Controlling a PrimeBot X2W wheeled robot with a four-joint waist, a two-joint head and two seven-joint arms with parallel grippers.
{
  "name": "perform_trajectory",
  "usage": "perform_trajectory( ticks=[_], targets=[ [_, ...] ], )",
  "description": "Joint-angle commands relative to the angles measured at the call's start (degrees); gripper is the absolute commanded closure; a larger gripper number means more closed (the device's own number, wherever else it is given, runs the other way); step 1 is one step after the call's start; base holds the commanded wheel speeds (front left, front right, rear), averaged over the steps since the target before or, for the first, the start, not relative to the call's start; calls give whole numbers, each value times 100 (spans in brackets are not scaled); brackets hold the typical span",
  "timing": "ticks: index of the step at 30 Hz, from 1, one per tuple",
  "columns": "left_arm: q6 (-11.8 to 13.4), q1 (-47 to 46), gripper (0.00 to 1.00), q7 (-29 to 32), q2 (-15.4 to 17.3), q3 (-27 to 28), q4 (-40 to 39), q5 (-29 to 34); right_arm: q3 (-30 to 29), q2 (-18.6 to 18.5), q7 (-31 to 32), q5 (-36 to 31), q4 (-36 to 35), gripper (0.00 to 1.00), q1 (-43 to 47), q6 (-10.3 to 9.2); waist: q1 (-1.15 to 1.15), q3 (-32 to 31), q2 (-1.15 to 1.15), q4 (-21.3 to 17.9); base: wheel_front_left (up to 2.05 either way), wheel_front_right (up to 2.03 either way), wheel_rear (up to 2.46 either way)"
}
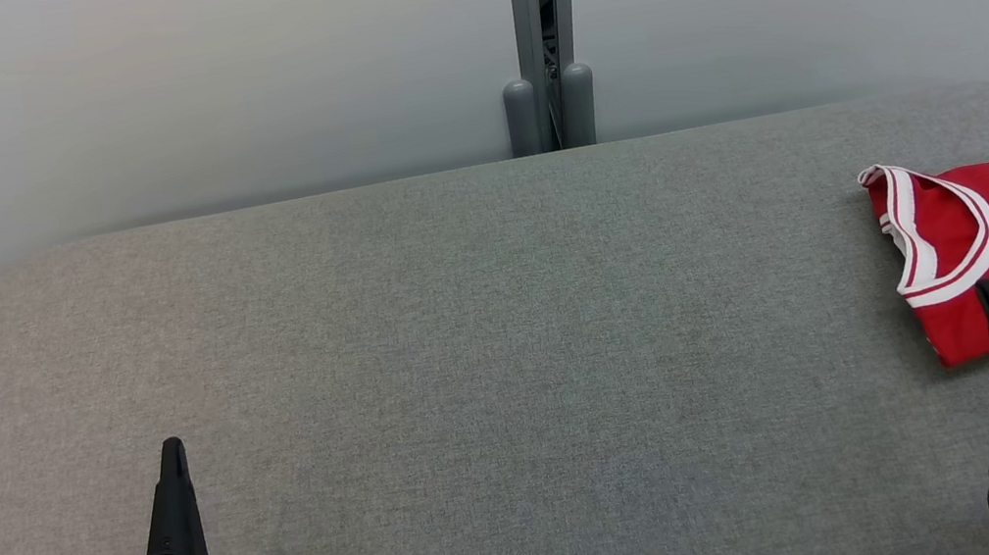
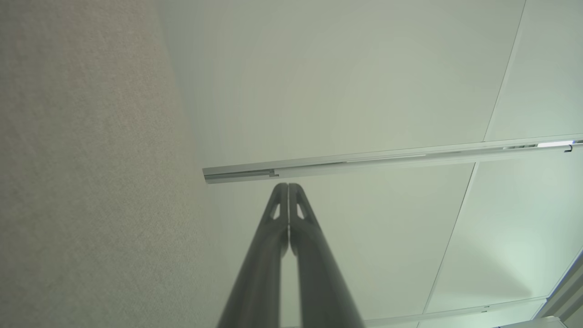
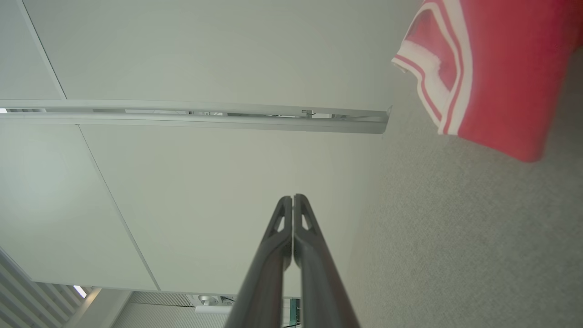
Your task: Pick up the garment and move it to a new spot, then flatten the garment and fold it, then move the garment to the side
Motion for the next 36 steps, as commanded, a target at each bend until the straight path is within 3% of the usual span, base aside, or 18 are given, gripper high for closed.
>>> perform_trajectory(
  ticks=[1,36],
  targets=[
    [-32,-101,100,9,14,24,2,-15,-25,-12,24,-25,8,100,-40,0,0,0,0,0,0,0,0],
    [-32,-102,100,10,13,24,1,-14,-56,8,51,-57,9,100,-47,1,0,0,0,0,0,0,0]
  ],
)
